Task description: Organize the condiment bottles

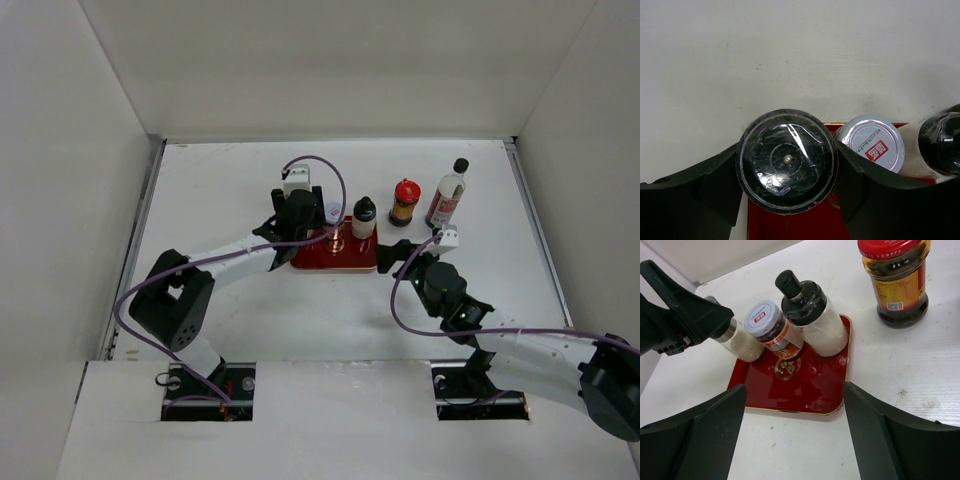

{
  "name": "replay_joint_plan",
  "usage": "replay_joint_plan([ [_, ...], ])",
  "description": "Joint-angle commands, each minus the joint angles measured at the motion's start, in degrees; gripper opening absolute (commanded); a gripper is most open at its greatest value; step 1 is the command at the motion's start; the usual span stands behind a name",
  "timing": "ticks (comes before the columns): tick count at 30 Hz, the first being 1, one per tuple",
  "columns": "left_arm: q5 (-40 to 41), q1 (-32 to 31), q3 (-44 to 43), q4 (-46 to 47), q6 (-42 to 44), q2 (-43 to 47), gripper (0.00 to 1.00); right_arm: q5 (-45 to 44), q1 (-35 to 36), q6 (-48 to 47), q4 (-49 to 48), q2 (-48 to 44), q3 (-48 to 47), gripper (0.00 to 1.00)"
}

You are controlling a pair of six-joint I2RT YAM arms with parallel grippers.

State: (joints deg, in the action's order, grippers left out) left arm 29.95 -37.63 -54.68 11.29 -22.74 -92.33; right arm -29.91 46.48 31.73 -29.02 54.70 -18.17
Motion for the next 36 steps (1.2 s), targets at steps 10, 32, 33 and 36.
replay_joint_plan([
  [10, 1.95, -0.03, 2.64, 8.31, -1.51, 0.84, 0.56, -0.59, -0.65, -0.52, -3.07, -0.56, -0.90, 0.87],
  [32, 9.68, 1.55, 24.07, 21.94, -3.53, 28.77, 0.95, -6.03, -1.78, -3.95, 9.75, 1.63, -14.75, 0.24],
  [33, 9.68, 1.29, 25.66, 21.50, -3.89, 30.70, 0.95, -6.73, -2.66, -4.65, 11.94, 3.03, -17.66, 0.24],
  [36, 10.04, 0.58, 30.23, 20.44, -5.64, 35.46, 0.96, -7.70, -5.99, -6.84, 15.91, 8.56, -25.13, 0.36],
])
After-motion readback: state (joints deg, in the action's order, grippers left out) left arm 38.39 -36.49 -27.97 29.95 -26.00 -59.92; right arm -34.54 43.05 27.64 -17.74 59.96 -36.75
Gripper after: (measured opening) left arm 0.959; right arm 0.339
